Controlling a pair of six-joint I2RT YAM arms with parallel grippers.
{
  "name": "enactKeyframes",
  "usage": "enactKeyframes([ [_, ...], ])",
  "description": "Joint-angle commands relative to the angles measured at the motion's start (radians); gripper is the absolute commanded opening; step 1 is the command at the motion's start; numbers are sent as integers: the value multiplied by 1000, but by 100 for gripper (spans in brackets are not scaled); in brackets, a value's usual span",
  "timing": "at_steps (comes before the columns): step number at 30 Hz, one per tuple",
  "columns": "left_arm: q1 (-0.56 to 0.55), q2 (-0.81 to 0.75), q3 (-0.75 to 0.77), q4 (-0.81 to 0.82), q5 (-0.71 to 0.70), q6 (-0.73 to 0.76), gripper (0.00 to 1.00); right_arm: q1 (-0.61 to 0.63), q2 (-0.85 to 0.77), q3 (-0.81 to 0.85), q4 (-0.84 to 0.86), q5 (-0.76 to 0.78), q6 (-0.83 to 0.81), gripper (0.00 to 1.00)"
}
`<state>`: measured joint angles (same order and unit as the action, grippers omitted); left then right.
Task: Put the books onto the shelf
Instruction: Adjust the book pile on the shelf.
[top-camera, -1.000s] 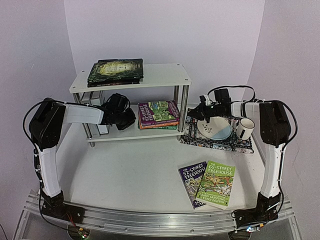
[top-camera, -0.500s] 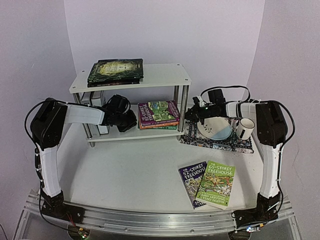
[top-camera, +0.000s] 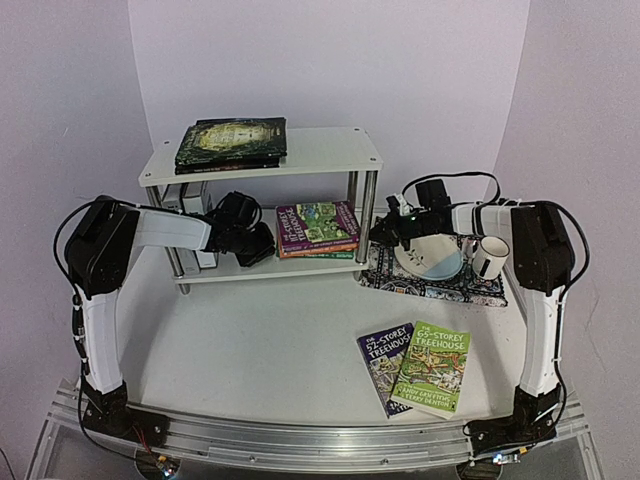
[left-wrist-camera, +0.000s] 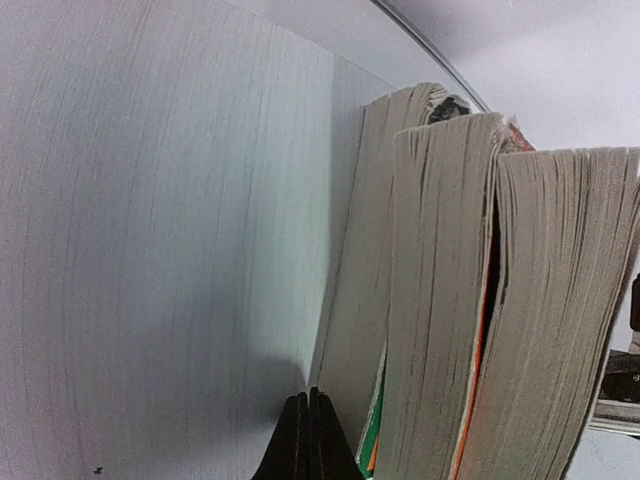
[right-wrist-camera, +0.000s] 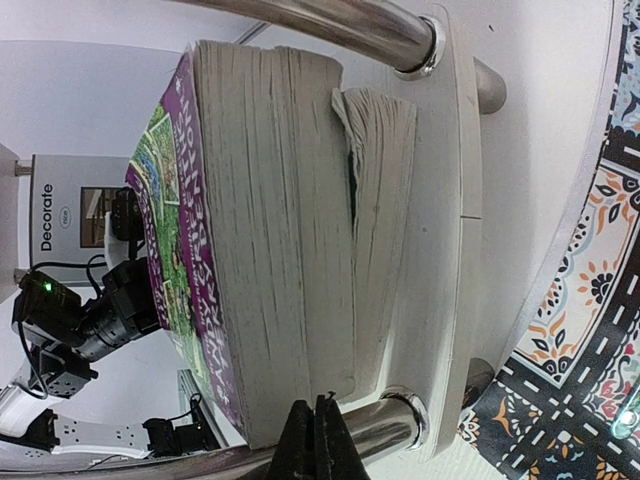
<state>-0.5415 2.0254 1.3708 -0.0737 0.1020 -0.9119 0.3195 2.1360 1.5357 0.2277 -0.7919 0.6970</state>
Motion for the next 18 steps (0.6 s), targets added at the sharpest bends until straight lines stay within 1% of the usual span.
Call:
enactKeyframes([
  [1,0,-12,33,3,-7,15,0,0,19,48,-51,8,-37,0],
  [18,-4,-6,46,4,22,10,0,31,41,73,-67,-47,-54,0],
])
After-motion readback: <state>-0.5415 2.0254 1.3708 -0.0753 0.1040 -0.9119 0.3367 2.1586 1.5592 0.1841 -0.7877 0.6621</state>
